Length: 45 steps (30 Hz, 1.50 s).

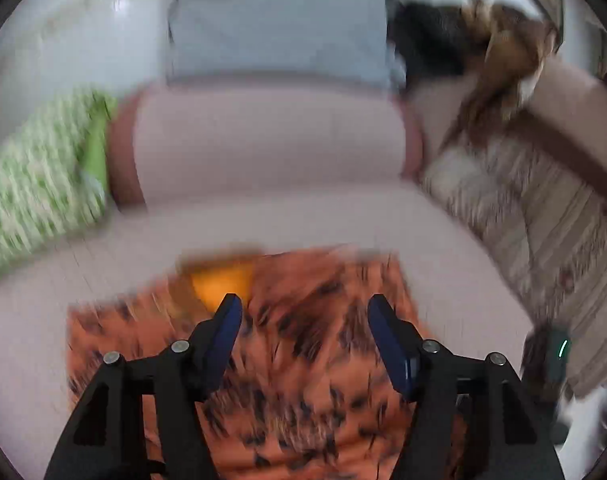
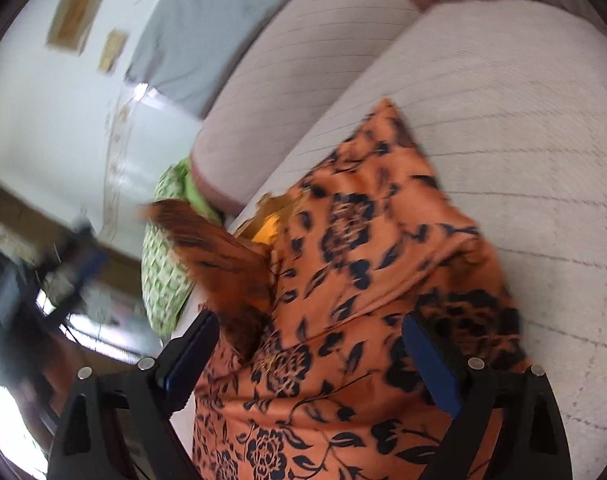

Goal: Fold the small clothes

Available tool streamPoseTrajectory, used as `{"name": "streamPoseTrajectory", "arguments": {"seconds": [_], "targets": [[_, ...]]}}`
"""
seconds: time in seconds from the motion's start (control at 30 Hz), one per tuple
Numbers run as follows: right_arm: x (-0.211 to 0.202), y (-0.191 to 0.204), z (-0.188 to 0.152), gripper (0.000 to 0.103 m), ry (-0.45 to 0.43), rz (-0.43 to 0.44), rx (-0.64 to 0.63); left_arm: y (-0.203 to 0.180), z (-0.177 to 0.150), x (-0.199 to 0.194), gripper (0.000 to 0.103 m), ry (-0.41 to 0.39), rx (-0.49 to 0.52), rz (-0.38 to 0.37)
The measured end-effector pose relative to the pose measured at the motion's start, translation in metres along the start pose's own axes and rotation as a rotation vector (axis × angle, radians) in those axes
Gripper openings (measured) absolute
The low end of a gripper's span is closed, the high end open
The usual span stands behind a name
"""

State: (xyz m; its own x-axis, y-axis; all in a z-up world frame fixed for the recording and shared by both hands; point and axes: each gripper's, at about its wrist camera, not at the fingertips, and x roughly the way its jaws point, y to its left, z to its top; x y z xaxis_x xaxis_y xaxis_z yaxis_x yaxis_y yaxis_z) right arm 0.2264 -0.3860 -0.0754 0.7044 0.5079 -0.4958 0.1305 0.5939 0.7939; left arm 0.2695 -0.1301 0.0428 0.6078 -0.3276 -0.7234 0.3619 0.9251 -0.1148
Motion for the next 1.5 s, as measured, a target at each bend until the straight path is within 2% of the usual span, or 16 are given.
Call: {"name": "streamPoseTrajectory", "arguments": {"seconds": [0.13, 0.33, 0.47, 0.6, 0.67, 0.73, 0.83, 0.93, 1.0, 1.1, 1.17, 1.2, 1.3, 1.37, 1.43, 1.5], "targets": [[-0.007, -0.004, 0.005, 0.095, -0.034, -0.01, 0.022, 0.061, -0.034, -0.007, 0.067, 0.023, -0.079, 0.065], [-0.006, 0.008, 0.006, 0.095, -0.012, -0.047, -0.039, 0.188, -0.092, -0.019, 0.067, 0.058, -0.244, 0.335], [0.003, 0.028, 0.026, 0.095, -0.009, -0.129, -0.114, 0.237, -0.126, -0.001, 0.067, 0.099, -0.357, 0.348], [0.043, 0.042, 0.056, 0.092, 0.078, -0.257, -0.247, 0.246, -0.144, 0.01, 0.067, 0.091, -0.395, 0.351], [0.067, 0.039, 0.068, 0.076, 0.137, -0.324, -0.273, 0.246, -0.149, 0.014, 0.067, 0.094, -0.412, 0.334], [0.084, 0.039, 0.072, 0.071, 0.183, -0.333, -0.293, 0.243, -0.151, 0.016, 0.067, 0.078, -0.401, 0.336], [0.105, 0.039, 0.07, 0.019, 0.269, -0.338, -0.313, 0.243, -0.151, 0.015, 0.067, 0.068, -0.393, 0.341], [0.084, 0.071, 0.064, 0.013, 0.16, -0.369, -0.385, 0.244, -0.152, 0.017, 0.067, 0.058, -0.392, 0.341], [0.055, 0.093, 0.055, 0.012, 0.048, -0.38, -0.443, 0.244, -0.151, 0.019, 0.068, 0.057, -0.387, 0.348], [0.044, 0.1, 0.033, 0.015, -0.079, -0.542, -0.531, 0.243, -0.149, 0.026, 0.07, 0.056, -0.385, 0.36], [0.08, 0.06, 0.033, 0.025, 0.089, -0.622, -0.459, 0.241, -0.149, 0.026, 0.07, 0.053, -0.374, 0.366], [0.093, 0.041, 0.032, 0.024, 0.186, -0.619, -0.405, 0.241, -0.15, 0.024, 0.07, 0.053, -0.376, 0.361], [0.065, 0.05, 0.035, 0.041, 0.075, -0.582, -0.401, 0.243, -0.148, 0.018, 0.07, 0.048, -0.384, 0.359], [0.041, 0.067, 0.036, 0.059, -0.004, -0.576, -0.417, 0.237, -0.142, 0.003, 0.07, -0.023, -0.367, 0.346], [0.027, 0.088, 0.033, 0.062, -0.039, -0.528, -0.472, 0.227, -0.137, -0.008, 0.07, -0.092, -0.321, 0.346], [0.025, 0.103, 0.029, 0.067, -0.006, -0.424, -0.489, 0.218, -0.135, -0.005, 0.07, -0.089, -0.264, 0.364]]}}
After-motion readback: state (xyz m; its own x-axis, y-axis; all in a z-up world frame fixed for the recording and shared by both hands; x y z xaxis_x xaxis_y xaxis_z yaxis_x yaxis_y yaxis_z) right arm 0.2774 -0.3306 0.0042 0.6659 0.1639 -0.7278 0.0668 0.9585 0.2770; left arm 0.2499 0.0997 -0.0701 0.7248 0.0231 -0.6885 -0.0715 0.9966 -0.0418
